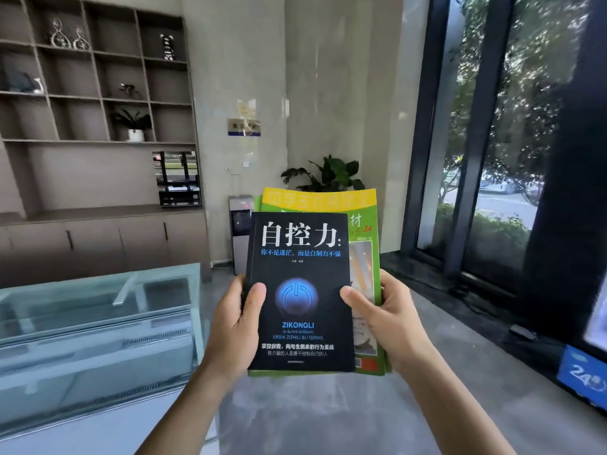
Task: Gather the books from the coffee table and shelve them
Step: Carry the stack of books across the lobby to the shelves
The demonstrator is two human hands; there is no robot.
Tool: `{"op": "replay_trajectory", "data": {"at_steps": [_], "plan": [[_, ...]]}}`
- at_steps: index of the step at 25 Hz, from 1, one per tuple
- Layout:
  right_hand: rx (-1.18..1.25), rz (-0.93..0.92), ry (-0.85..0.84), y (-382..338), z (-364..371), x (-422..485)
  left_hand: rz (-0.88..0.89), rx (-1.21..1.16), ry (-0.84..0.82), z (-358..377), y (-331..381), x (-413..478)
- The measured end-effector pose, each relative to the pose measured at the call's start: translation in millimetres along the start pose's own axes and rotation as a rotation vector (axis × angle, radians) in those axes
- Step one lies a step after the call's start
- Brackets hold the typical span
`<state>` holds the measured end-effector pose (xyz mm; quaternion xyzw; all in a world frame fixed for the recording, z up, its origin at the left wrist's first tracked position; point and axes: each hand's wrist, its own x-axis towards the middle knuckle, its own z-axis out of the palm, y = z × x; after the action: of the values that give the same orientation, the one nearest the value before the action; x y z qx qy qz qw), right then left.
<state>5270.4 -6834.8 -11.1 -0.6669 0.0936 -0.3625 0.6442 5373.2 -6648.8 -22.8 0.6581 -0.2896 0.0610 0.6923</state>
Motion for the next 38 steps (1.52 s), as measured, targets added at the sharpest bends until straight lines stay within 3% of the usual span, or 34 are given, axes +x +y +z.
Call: {"op": "replay_trajectory", "data": {"at_steps": [10, 24, 32, 38], "plan": [[-0.040, -0.043, -0.094, 129.8, 32.2, 340.8, -0.012, -0.003, 0.066, 80.7, -160.6, 301.3], [-0.039, -0.071, -0.282, 331.8, 178.6, 832.2, 0.011, 0.069, 0.226, 106.8, -418.0, 754.2], [0.077, -0.023, -0.452, 445.9, 290.8, 1121.6, 0.046, 0.183, 0.384, 107.3, -547.0, 1010.7], [0.153, 0.040, -0.600, 506.9, 415.6, 1286.1, 0.055, 0.241, 0.537, 54.2, -618.6, 1165.8]]}}
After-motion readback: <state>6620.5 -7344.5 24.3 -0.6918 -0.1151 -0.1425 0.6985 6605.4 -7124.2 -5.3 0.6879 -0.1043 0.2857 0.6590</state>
